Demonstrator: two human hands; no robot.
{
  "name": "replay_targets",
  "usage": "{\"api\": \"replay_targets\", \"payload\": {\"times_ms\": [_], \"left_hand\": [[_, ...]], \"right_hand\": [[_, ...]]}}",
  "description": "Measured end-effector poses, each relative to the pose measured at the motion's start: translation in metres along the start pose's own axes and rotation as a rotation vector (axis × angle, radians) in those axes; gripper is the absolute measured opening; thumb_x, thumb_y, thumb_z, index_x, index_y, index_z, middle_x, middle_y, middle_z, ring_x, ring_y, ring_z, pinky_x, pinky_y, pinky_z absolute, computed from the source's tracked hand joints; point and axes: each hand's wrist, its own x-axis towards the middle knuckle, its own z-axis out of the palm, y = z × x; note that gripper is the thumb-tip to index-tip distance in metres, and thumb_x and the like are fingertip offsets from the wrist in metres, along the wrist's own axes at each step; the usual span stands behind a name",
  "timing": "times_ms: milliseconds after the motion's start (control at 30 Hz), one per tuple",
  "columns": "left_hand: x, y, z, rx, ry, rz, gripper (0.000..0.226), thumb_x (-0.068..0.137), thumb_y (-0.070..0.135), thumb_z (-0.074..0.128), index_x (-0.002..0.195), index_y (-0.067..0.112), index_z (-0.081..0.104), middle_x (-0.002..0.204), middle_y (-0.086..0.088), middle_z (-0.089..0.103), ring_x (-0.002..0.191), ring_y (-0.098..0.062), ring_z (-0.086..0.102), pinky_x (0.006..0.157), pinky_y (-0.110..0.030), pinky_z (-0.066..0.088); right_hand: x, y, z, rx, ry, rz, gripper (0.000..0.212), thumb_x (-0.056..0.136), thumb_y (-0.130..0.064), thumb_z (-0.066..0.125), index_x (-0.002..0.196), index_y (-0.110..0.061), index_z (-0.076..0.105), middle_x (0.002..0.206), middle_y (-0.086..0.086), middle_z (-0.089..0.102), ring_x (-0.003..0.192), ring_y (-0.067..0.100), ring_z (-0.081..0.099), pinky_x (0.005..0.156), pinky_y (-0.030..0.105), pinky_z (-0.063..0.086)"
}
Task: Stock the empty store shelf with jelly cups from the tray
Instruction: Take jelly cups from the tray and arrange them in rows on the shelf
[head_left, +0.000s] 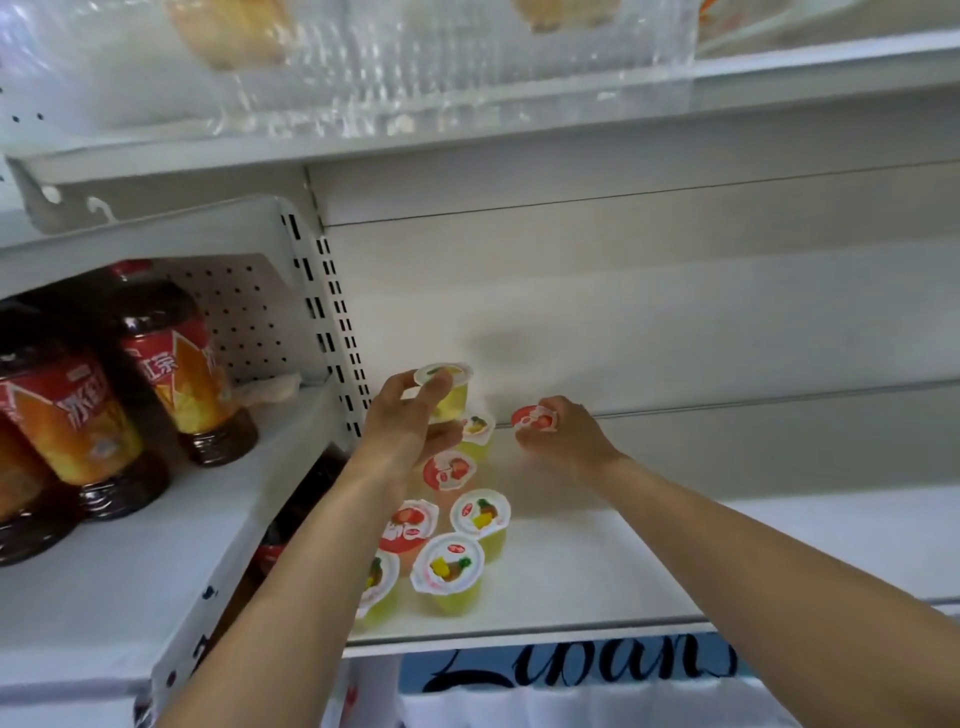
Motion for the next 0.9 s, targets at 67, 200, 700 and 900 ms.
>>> {"api": "replay_targets", "payload": {"times_ms": [67,200,700,900], "left_hand": [[0.005,0.001,-0.001,0.023,-0.017,0.002,0.036,0.088,0.034,0.067,0.121,0.021,0.056,0.111,-0.007,0.065,0.085,-0.031,0.071,0.076,-0.034,0.059],[0.013,0.007,0.005,0.093,-0.122,0.003,0.035,0.087,0.033,0.069,0.118,0.022,0.058,0.108,-0.008,0.068,0.08,-0.025,0.073,0.08,-0.034,0.059],[0.063,-0.024,0.012,1.507,-0.199,0.378,0.047,0.081,0.067,0.054,0.123,0.045,0.058,0.121,0.006,0.063,0.119,-0.019,0.049,0.096,-0.038,0.028],[0.071,-0.026,0.01,1.583,-0.126,0.45,0.039,0.083,0.061,0.056,0.118,0.044,0.06,0.12,0.01,0.062,0.117,-0.017,0.047,0.094,-0.037,0.028]], "right_hand": [[-0.005,-0.002,-0.005,-0.114,0.057,-0.071,0.088,0.068,-0.05,0.075,0.142,-0.023,0.036,0.141,0.006,0.035,0.132,0.024,0.037,0.105,0.041,0.04],[-0.028,-0.037,-0.018,0.118,-0.055,-0.4,0.088,0.069,-0.044,0.081,0.138,-0.056,0.028,0.134,-0.014,0.035,0.118,0.007,0.041,0.092,0.031,0.049],[-0.057,0.016,0.001,-0.116,0.0,-0.268,0.037,0.073,-0.03,0.075,0.107,-0.033,0.06,0.109,-0.007,0.059,0.094,0.018,0.062,0.086,0.034,0.051],[-0.048,0.006,0.014,-0.164,-0.012,-0.281,0.036,0.081,-0.033,0.072,0.114,-0.031,0.058,0.122,-0.005,0.059,0.104,0.021,0.06,0.091,0.034,0.049]]}}
